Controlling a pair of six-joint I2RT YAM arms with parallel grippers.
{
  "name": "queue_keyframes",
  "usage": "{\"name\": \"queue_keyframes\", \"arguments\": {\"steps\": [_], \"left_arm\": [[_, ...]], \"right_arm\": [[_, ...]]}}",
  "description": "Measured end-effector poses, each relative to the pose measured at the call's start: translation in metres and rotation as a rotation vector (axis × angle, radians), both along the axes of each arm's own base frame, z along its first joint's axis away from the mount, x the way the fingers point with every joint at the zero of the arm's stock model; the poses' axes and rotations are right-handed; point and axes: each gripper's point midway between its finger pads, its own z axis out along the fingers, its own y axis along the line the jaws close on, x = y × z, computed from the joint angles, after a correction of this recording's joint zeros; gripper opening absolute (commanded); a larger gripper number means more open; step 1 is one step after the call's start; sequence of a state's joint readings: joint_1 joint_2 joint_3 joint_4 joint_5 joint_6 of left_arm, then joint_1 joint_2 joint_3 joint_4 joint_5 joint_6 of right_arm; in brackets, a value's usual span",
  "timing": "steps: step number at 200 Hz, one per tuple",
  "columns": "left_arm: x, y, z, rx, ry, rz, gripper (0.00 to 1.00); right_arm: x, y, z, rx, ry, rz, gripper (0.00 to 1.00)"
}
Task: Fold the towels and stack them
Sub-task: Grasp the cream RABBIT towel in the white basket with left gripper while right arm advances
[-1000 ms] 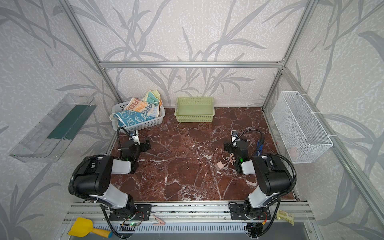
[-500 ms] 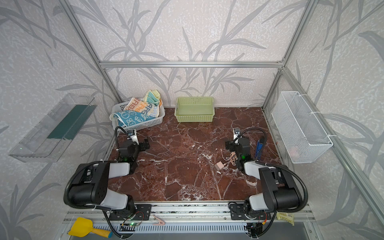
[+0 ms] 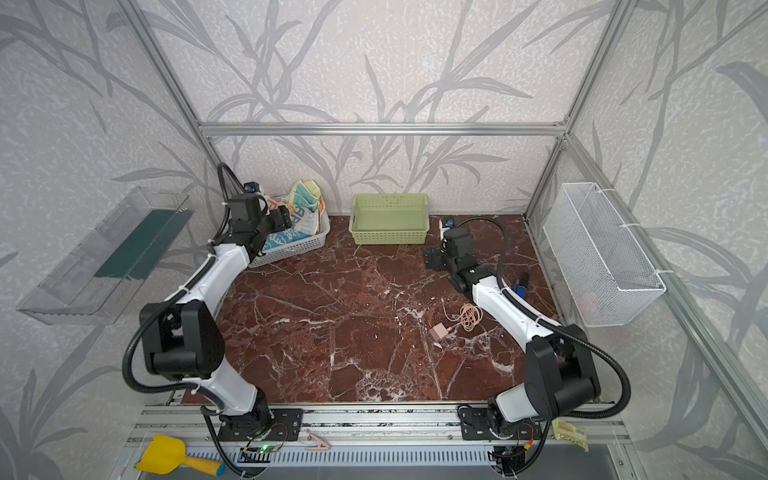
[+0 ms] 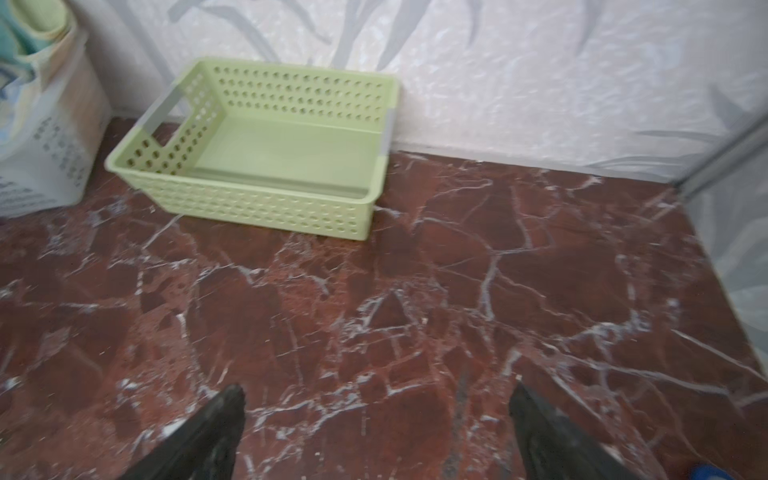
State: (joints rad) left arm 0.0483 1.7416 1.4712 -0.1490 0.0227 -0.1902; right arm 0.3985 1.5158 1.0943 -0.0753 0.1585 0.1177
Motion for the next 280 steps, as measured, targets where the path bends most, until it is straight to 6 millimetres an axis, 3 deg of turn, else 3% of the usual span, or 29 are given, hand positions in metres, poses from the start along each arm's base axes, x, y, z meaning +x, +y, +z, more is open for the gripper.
{"name": "queue_keyframes", "arguments": {"steps": [20,44,62,84,109,124,136,153,168,195,220,240,260,280], "left_arm": [[0.024,-0.004,-0.031,-0.038,0.115,-0.015,0.74],[0.052,-0.012,-0.081,-0.088,0.248,-0.039,0.70],[0.068,-0.021,-0.116,-0.103,0.325,-0.061,0.70],[0.084,-0.040,-0.143,-0.094,0.385,-0.096,0.70],[0.100,-0.057,-0.151,-0.058,0.394,-0.112,0.70],[0.105,-0.060,-0.150,-0.031,0.389,-0.106,0.63],[0.109,-0.061,-0.147,-0.011,0.379,-0.104,0.48],[0.110,-0.057,-0.146,0.019,0.376,-0.095,0.18],[0.109,-0.053,-0.146,0.041,0.380,-0.087,0.01],[0.104,-0.049,-0.147,0.069,0.393,-0.091,0.00],[0.096,-0.048,-0.134,0.085,0.390,-0.101,0.00],[0.092,-0.049,-0.100,0.096,0.344,-0.114,0.00],[0.084,-0.050,-0.048,0.098,0.267,-0.127,0.00],[0.068,-0.052,0.019,0.097,0.158,-0.146,0.00]], "right_arm": [[0.005,0.046,-0.010,0.011,0.053,0.088,0.95],[0.005,0.092,-0.025,0.022,0.106,0.181,0.95],[0.006,0.113,-0.039,0.022,0.140,0.222,0.95],[0.009,0.124,-0.057,0.024,0.182,0.241,0.94],[0.011,0.128,-0.074,0.018,0.219,0.243,0.94],[0.010,0.128,-0.080,0.013,0.236,0.244,0.94],[0.010,0.129,-0.083,0.012,0.243,0.246,0.93],[0.010,0.129,-0.083,0.011,0.245,0.246,0.93],[0.010,0.129,-0.083,0.011,0.245,0.246,0.93],[0.010,0.129,-0.083,0.012,0.243,0.247,0.93],[0.009,0.130,-0.077,0.017,0.234,0.249,0.93],[0.006,0.131,-0.066,0.027,0.216,0.253,0.93],[0.003,0.131,-0.050,0.043,0.189,0.259,0.93],[-0.002,0.133,-0.029,0.060,0.157,0.268,0.93]]}}
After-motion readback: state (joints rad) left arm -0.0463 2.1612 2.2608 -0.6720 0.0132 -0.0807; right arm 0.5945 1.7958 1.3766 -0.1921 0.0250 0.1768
